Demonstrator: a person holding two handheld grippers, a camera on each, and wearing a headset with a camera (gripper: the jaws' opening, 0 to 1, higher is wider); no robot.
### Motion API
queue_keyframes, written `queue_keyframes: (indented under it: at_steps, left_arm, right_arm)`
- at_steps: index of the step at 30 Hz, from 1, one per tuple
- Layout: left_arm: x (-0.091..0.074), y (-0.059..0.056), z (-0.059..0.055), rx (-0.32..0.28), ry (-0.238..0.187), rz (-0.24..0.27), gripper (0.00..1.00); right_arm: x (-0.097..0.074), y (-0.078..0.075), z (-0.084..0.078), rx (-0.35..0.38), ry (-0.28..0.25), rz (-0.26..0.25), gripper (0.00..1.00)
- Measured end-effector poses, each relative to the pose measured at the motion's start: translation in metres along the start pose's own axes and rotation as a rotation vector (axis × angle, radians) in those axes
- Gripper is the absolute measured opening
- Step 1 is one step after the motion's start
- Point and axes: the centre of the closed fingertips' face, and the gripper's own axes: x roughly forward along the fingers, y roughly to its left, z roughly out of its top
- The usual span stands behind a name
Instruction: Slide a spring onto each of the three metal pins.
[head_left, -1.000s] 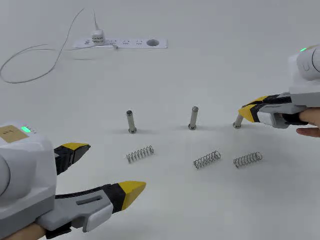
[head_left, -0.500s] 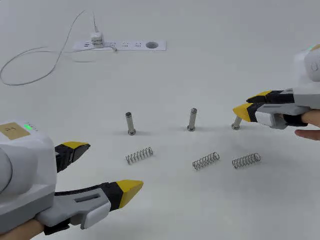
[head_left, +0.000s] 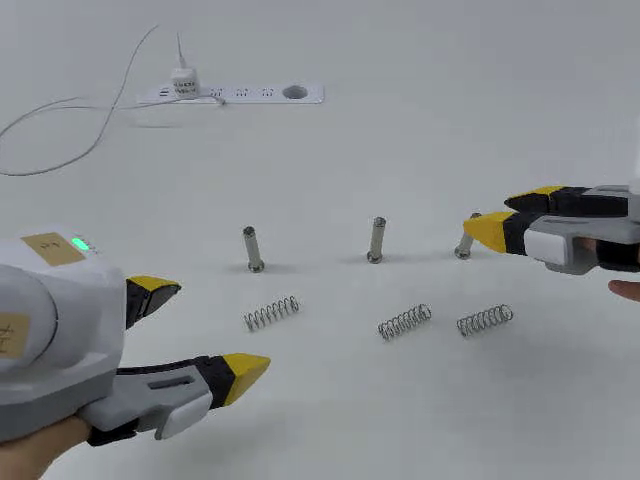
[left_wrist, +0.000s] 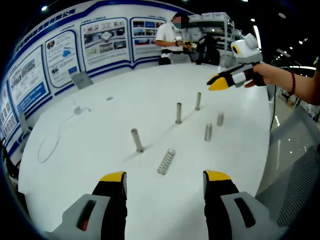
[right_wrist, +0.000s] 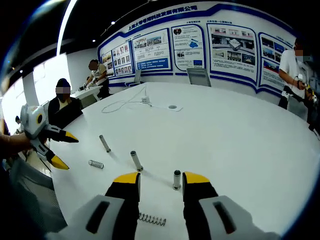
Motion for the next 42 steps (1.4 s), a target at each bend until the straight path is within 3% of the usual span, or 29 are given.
queue_keyframes:
  at_steps: [8,17,30,42]
  left_arm:
    - [0.016,0.008,0.000,0.021,0.015,-0.020,0.54]
    - [0.034,0.003,-0.008,0.070,0.055,-0.085,0.34]
    - [0.055,0.004,-0.013,0.128,0.083,-0.134,0.18]
    - [0.057,0.001,-0.020,0.143,0.114,-0.177,0.16]
  right_arm:
    - [-0.010,0.013,-0.007,-0.014,0.005,0.031,0.37]
    - [-0.012,0.021,-0.012,-0.024,0.009,0.049,0.39]
    - [-0.011,0.023,-0.022,0.004,0.025,0.062,0.39]
    - [-0.010,0.024,-0.025,0.015,0.031,0.060,0.39]
